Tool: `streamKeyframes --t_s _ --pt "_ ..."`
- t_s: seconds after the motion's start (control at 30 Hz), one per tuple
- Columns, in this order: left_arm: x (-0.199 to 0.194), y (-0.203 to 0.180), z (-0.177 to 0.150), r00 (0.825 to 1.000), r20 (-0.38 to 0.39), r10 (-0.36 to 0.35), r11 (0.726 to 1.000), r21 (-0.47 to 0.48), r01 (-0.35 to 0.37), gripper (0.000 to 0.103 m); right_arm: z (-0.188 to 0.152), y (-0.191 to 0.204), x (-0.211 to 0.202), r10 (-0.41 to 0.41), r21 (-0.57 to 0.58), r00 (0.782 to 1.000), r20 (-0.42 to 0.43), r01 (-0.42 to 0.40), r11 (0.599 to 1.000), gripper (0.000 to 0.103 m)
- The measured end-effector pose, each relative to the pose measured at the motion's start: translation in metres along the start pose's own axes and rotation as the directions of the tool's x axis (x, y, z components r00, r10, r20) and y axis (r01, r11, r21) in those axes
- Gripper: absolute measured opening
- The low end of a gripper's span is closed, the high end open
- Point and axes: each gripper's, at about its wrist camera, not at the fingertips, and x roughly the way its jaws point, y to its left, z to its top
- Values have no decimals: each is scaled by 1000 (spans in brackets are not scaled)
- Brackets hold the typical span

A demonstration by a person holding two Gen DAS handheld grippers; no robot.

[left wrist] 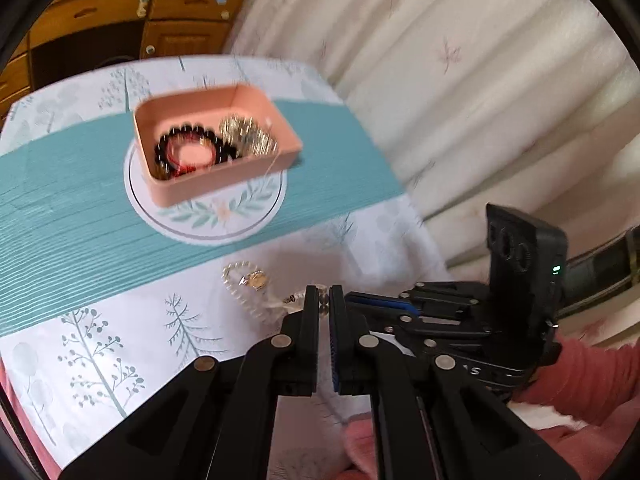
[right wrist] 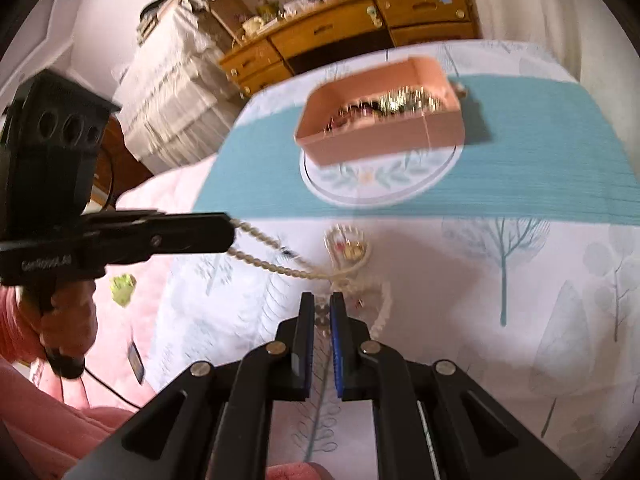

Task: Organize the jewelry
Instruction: 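Grasp the pearl necklace with the left tool while the right tool grasps its other strand, then lower the pearl necklace into the pink tray and open both tools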

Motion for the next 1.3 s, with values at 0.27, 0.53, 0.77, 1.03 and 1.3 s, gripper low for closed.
streamKeyframes --t_s 0.27,0.53,0.77,1.03,1.3 --pt "-56 -35 19 991 133 33 999 -43 -28 2 30 7 -43 67 -16 995 70 -66 998 7" --pt "-103 -54 36 963 256 87 996 -58 -74 2 58 24 -70 90 -84 990 111 -80 993 7" --pt "-124 -59 60 945 294 144 989 -75 -128 2 87 37 -80 111 -138 985 136 -92 986 7" --pt "-125 -46 94 933 314 174 985 -75 -158 2 132 42 -81 92 -175 980 177 -61 983 7" --pt "-101 -21 137 927 325 185 982 -98 -162 2 171 22 -61 33 -124 979 200 -8 992 7"
